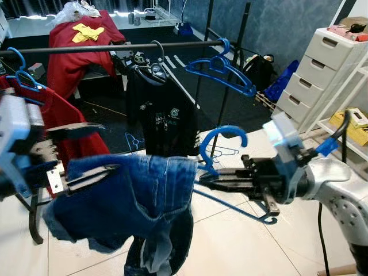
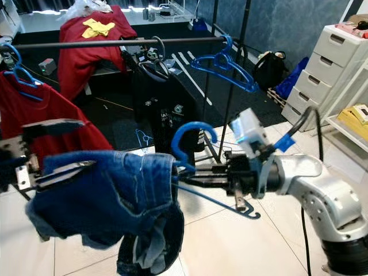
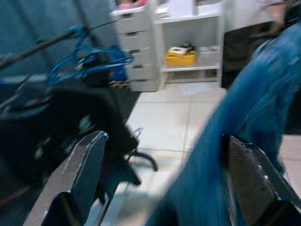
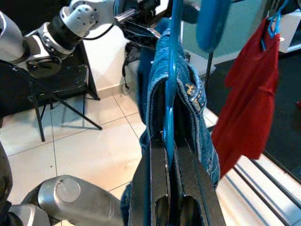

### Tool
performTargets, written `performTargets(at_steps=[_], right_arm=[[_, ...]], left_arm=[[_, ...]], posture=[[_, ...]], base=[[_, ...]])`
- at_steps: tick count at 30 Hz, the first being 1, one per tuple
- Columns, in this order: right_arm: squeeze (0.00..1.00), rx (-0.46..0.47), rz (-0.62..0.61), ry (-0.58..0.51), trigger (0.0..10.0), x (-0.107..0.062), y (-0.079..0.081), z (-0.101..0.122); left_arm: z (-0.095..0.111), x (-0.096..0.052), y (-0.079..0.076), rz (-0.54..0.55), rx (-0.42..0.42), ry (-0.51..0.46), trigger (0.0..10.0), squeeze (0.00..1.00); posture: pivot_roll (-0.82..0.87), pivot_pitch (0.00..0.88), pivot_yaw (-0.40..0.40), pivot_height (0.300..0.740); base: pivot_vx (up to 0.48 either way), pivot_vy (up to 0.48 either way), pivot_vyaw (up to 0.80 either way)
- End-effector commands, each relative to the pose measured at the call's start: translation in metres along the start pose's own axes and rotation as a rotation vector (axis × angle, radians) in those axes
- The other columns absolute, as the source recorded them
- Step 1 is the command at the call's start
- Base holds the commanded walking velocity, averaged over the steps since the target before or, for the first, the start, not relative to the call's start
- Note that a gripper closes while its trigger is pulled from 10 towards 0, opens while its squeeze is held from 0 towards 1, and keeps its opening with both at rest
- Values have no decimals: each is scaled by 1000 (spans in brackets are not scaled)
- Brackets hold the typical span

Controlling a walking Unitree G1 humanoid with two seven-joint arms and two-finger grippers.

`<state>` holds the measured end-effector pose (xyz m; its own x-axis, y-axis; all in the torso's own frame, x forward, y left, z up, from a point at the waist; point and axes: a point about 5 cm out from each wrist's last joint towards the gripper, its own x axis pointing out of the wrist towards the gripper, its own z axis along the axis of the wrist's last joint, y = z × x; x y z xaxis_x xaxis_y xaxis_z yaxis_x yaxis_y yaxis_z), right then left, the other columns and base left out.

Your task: Hang hanger

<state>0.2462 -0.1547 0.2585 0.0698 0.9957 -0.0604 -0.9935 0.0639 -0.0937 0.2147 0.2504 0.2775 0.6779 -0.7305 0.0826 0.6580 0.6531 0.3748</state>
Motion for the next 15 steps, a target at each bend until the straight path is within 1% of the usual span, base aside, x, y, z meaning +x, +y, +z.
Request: performTargets(at_steps=[1,3,4,5,6,8,9,10,12,13,14,15], right_arm=[[0,-26,17,-31,0,-4,1,9],[0,-35,-4,-27,0,-9,-3,12],[0,-38,-10,-27,0,-11,-3,12],[0,-38,-10,-27,0,-11,-3,12],[0,-41,-20,-33,0,-12,-5,14],[0,-49,-42,-45,0,-17,-6,17],[0,-49,-42,-45,0,-17,-6,17],[0,-53,-49,-49,0,-19,-6,19],[0,-53,-49,-49,0,-19,-6,19],[0,-55,-50,-55,0,-21,-6,21],[0,-55,-50,-55,0,-21,-6,21],[0,-60,-54,-62,0,-22,-6,23]], left_arm=[[-1,-10,2,56,-3,-17,10000,1000],[-2,-26,6,136,-50,-77,10000,1000],[-2,-31,7,158,-62,-93,10000,1000],[-2,-31,7,158,-62,-93,10000,1000],[-3,-35,7,175,-80,-116,10000,1000],[-10,-43,2,205,-143,-178,10000,1000],[-10,-43,2,205,-143,-178,10000,1000],[-17,-46,-2,222,-170,-172,10000,1000],[-17,-46,-2,222,-170,-172,10000,1000],[-25,-49,-5,238,-202,-167,10000,1000],[-25,-49,-5,238,-202,-167,10000,1000],[-36,-48,-11,237,-239,-156,10000,1000]], posture=[[-67,61,-39,740],[-63,57,-37,740],[-61,58,-35,740],[-61,58,-35,740],[-61,55,-32,740],[-62,52,-31,740],[-62,52,-31,740],[-63,50,-29,740],[-63,50,-29,740],[-64,45,-30,740],[-64,45,-30,740],[-65,42,-29,740]], base=[[0,0,0],[0,0,0],[0,0,0],[0,0,0],[0,0,0],[0,0,0],[0,0,0],[0,0,0],[0,0,0],[0,0,0],[0,0,0],[0,0,0]])
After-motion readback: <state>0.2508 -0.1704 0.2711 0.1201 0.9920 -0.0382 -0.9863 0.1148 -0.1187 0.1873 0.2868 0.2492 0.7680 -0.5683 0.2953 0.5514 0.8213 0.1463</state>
